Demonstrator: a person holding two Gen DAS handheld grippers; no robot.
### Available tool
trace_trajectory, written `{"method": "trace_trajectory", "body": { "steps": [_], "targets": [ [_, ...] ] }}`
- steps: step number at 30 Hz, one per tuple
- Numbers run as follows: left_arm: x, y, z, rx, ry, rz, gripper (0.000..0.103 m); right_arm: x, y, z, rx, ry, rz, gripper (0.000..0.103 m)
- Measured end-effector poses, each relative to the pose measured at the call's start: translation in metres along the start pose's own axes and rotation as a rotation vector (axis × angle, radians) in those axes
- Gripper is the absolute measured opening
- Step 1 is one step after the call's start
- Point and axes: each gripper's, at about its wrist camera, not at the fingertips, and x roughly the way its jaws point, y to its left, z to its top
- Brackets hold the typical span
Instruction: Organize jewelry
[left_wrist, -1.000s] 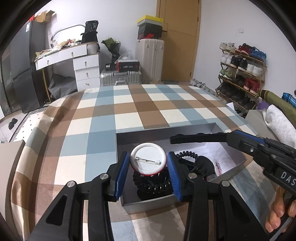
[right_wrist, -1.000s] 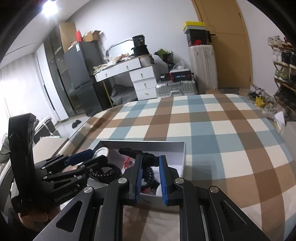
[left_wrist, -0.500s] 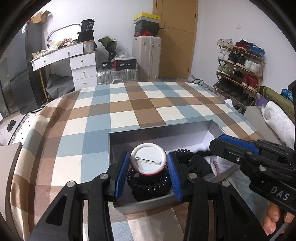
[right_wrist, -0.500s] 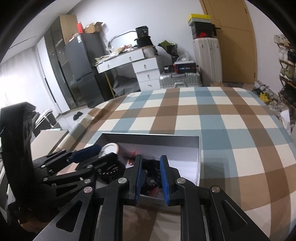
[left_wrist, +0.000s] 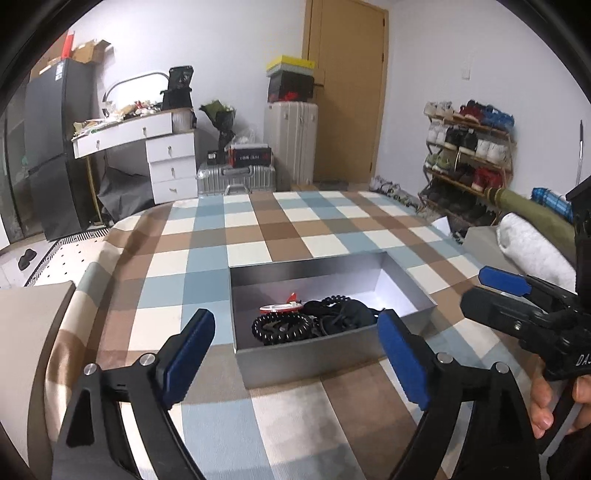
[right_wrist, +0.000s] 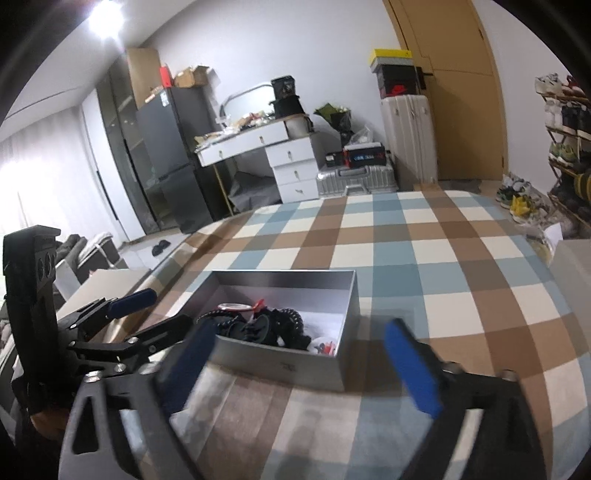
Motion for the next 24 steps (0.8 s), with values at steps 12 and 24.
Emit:
{"method": "trace_trajectory", "body": {
  "steps": [12,24],
  "targets": [
    [-0.016,0.005,-0.024,-0.035,-0.065,0.003,0.102,-0.023,0.009,-0.021,-0.066,-0.065,0.037,0.103],
    [-0.007,0.012,-0.038,-0.037,-0.061,0.006,0.102,-0.012,-0.006,-0.038,-0.019,-0.061,0.096,0.103]
  ]
}}
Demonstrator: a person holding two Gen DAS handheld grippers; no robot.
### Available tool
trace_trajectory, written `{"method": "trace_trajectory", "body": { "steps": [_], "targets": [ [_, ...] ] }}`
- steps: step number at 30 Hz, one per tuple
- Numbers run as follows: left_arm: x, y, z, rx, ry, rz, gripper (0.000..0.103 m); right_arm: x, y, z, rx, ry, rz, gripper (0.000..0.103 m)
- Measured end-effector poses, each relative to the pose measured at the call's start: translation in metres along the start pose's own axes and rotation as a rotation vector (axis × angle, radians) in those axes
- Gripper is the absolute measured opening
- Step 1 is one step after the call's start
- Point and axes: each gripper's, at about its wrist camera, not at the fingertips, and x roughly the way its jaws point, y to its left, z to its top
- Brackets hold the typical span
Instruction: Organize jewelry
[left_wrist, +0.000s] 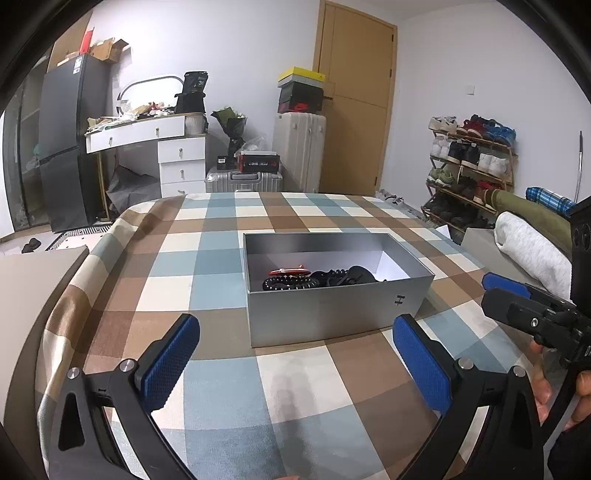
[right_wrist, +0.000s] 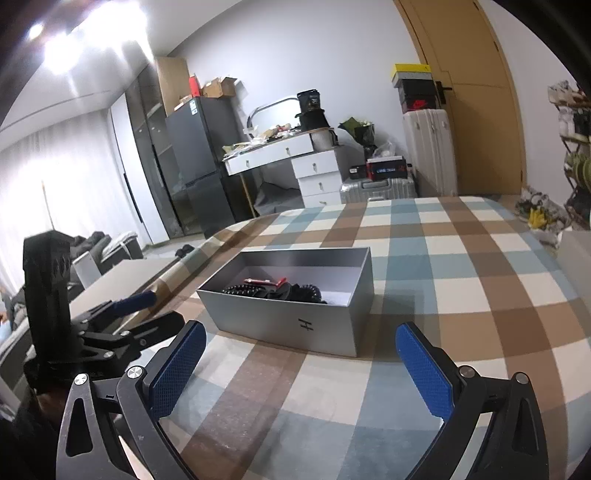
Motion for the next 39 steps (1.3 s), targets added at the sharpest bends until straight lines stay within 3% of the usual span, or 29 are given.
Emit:
{"method": "trace_trajectory", "body": {
  "steps": [17,39],
  "targets": [
    [-0.001,-0.013,-0.012,0.045,0.004,-0.002,0.102,-0.003,-0.003,-0.01,0.032,-0.004,0.031,0.103],
    [-0.001,-0.011,-0.012,0.032,0.008,-0.01,0.102,-0.002,-0.003,-0.013,0.033,0.0,0.033,0.103]
  ]
}}
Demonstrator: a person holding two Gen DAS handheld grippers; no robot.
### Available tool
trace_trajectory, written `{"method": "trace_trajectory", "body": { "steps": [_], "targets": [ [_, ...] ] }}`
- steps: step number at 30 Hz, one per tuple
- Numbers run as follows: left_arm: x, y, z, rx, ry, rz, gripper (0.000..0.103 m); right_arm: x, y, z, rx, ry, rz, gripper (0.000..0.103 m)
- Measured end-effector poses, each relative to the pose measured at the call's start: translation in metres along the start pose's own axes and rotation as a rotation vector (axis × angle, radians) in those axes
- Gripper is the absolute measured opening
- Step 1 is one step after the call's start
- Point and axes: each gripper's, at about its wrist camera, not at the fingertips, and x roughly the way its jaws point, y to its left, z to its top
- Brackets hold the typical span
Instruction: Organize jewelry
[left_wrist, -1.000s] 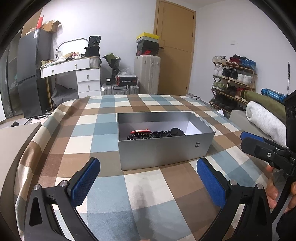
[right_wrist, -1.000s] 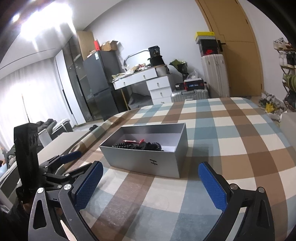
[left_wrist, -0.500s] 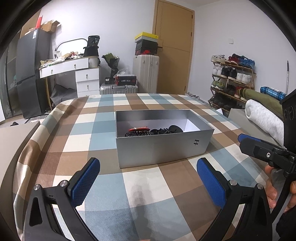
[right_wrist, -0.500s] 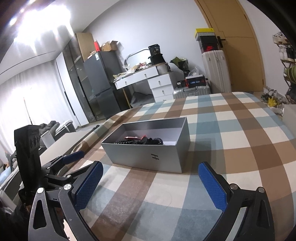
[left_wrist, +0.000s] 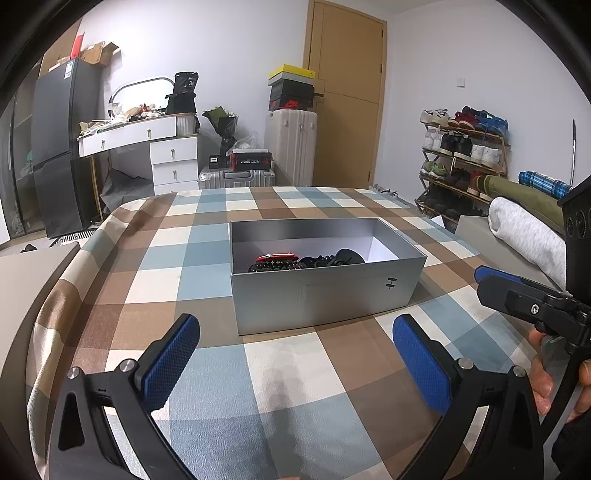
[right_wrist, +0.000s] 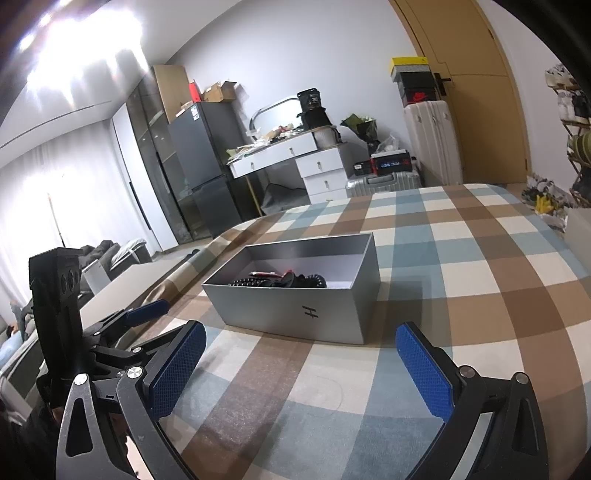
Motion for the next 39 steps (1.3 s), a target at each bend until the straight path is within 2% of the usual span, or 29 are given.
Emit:
{"method": "trace_trajectory", "body": {
  "steps": [39],
  "targets": [
    [-0.0001,0.0009,0.0002,0.004,0.001,-0.006,0.102,0.0009,0.0036,-0.0025,-0.016,0.007,-0.006,0.103]
  ]
}}
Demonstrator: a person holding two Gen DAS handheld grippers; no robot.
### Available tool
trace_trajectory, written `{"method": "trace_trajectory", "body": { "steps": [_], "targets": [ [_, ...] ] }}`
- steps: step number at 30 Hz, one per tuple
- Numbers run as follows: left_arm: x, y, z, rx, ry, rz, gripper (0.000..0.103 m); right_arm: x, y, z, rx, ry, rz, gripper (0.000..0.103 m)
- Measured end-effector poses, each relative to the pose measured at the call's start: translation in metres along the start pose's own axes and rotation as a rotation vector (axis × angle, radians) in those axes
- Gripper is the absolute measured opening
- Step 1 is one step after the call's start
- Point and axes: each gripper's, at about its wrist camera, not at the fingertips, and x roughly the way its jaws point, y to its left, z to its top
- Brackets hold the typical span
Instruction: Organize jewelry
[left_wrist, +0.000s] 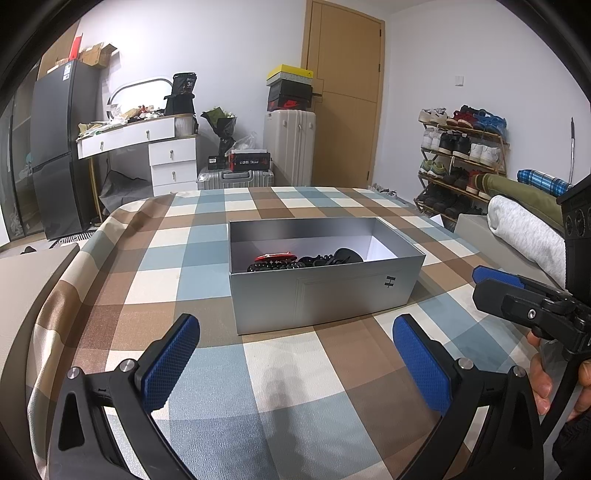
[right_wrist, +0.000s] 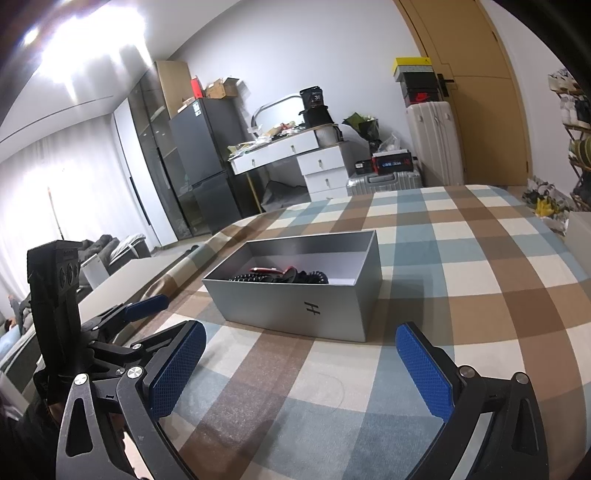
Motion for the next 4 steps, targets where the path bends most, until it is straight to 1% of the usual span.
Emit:
{"method": "trace_trajectory", "body": {
  "steps": [4],
  "targets": [
    [-0.0006,0.0005,0.0005,-0.001,0.0,0.0,0.102,0.0002,0.0001,-0.0001,-0.001,0.003,0.0,0.103]
  ]
}}
